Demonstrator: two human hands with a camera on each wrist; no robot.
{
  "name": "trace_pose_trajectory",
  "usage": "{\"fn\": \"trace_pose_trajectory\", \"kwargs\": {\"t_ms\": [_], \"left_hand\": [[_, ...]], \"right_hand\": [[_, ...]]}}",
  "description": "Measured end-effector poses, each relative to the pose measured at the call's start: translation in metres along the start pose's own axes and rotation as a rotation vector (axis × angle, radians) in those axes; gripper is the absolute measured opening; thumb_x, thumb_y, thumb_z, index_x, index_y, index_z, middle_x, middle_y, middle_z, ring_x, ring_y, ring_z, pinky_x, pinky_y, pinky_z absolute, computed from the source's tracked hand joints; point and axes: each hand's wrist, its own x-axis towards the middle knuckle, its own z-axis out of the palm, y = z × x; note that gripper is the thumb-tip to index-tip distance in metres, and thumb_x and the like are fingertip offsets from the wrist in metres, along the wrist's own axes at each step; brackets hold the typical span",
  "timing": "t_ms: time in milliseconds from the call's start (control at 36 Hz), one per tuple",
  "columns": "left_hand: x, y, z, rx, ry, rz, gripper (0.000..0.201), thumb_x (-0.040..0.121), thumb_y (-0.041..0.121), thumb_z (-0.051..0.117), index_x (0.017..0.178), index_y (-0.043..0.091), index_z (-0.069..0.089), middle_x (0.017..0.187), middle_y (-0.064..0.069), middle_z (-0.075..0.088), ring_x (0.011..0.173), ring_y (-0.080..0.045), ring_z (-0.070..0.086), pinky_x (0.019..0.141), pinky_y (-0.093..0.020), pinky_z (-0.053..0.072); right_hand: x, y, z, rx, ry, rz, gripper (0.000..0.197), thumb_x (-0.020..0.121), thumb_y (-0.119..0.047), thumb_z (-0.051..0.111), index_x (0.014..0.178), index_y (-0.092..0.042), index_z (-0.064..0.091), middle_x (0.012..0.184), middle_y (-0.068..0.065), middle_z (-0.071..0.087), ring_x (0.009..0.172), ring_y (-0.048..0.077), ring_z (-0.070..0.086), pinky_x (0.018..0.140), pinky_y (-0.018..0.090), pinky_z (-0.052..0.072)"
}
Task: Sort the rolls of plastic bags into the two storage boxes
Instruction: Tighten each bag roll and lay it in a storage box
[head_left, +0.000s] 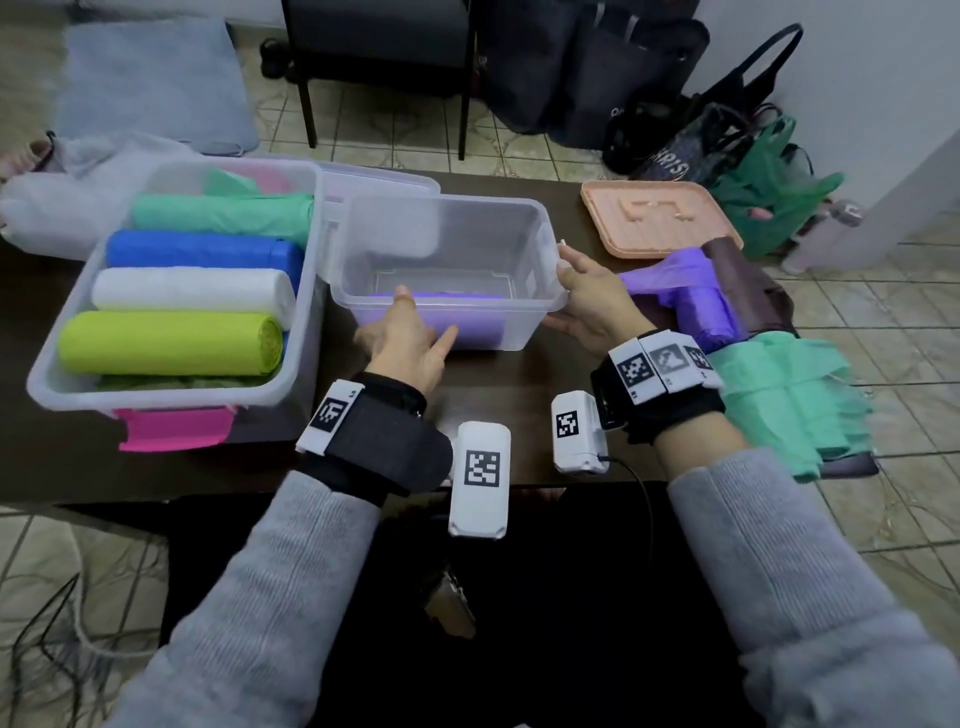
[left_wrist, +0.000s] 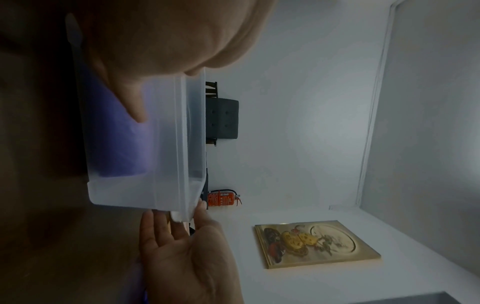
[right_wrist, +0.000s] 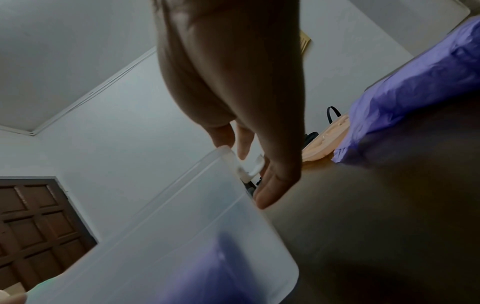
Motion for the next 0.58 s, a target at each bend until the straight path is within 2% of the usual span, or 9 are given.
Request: {"fn": "trace_pose_trajectory", "kwargs": {"t_ms": [56,139,194,250,306,389,472,528,583], "left_hand": [[0.002,-0.004,-0.001,0.044,0.007,-0.001,0.05,0.097,0.018,0.051,0.139,0.008,0.026,0.115,-0.013,0.046,0.115,-0.03,0.046,0.101,-0.049,0.043],[-0.006,-0.017,0.0,0.162,0.01,0.033,0.054,0.096,0.018,0.049,0.143,0.011,0.024,0.148,-0.007,0.028,0.126,-0.025,0.039,0.102,-0.041,0.041],[-0.013,-0.031,0.003,0.258,-0.034,0.068,0.053,0.095,0.017,0.048,0.143,0.012,0.028,0.147,-0.003,0.029,0.116,-0.021,0.042,0.094,-0.036,0.042],[-0.021,-0.047,0.007,0.397,-0.113,0.117,0.05,0.093,0.016,0.049,0.141,0.012,0.035,0.142,-0.002,0.036,0.108,-0.019,0.044,0.09,-0.034,0.043],[-0.026,-0.065,0.013,0.606,-0.199,0.206,0.046,0.091,0.018,0.052,0.136,0.014,0.042,0.139,-0.004,0.041,0.114,-0.02,0.046,0.101,-0.037,0.041],[-0.03,-0.09,0.015,1.034,-0.373,0.42,0.046,0.09,0.023,0.054,0.134,0.015,0.043,0.143,-0.007,0.038,0.131,-0.023,0.037,0.112,-0.034,0.027],[-0.029,-0.113,0.008,1.414,-0.482,0.622,0.056,0.094,0.029,0.05,0.143,0.011,0.03,0.152,-0.013,0.02,0.141,-0.027,0.016,0.113,-0.032,0.014],[-0.024,-0.126,0.002,1.575,-0.486,0.715,0.062,0.096,0.033,0.044,0.148,0.011,0.019,0.156,-0.016,0.007,0.145,-0.028,0.003,0.116,-0.036,0.006],[-0.016,-0.137,-0.004,1.706,-0.474,0.796,0.065,0.098,0.037,0.04,0.15,0.012,0.011,0.158,-0.016,-0.002,0.146,-0.029,-0.005,0.117,-0.041,0.002]], "right_hand": [[0.0,0.004,-0.002,-0.017,0.026,-0.019,0.041,0.102,-0.023,0.038,0.143,-0.021,0.037,0.126,0.003,0.058,0.106,0.02,0.059,0.073,0.03,0.051],[0.0,0.013,-0.011,-0.095,0.151,-0.097,0.036,0.102,-0.024,0.038,0.137,-0.022,0.047,0.112,-0.007,0.059,0.097,0.013,0.054,0.069,0.025,0.047],[0.001,0.019,-0.023,-0.154,0.241,-0.152,0.033,0.101,-0.02,0.041,0.132,-0.019,0.052,0.108,-0.009,0.056,0.092,0.007,0.052,0.082,0.027,0.049],[-0.001,0.025,-0.037,-0.211,0.305,-0.192,0.031,0.099,-0.014,0.044,0.126,-0.016,0.058,0.106,-0.004,0.056,0.085,0.002,0.052,0.082,0.02,0.047],[-0.006,0.027,-0.051,-0.288,0.37,-0.234,0.031,0.094,-0.004,0.045,0.119,-0.011,0.063,0.105,-0.001,0.061,0.09,0.004,0.056,0.078,0.011,0.044],[-0.016,0.028,-0.076,-0.391,0.513,-0.238,0.038,0.084,0.008,0.041,0.106,-0.005,0.068,0.108,0.006,0.067,0.099,0.01,0.058,0.083,0.011,0.039],[-0.024,0.03,-0.105,-0.497,0.688,-0.172,0.036,0.08,0.004,0.043,0.101,-0.013,0.067,0.116,0.011,0.062,0.111,0.025,0.054,0.094,0.025,0.039],[-0.03,0.032,-0.122,-0.612,0.77,-0.073,0.034,0.083,-0.001,0.045,0.108,-0.016,0.061,0.128,0.012,0.05,0.124,0.031,0.042,0.1,0.037,0.035],[-0.037,0.033,-0.135,-0.715,0.815,0.038,0.035,0.085,-0.006,0.048,0.118,-0.015,0.053,0.135,0.012,0.04,0.13,0.031,0.031,0.103,0.041,0.03]]}}
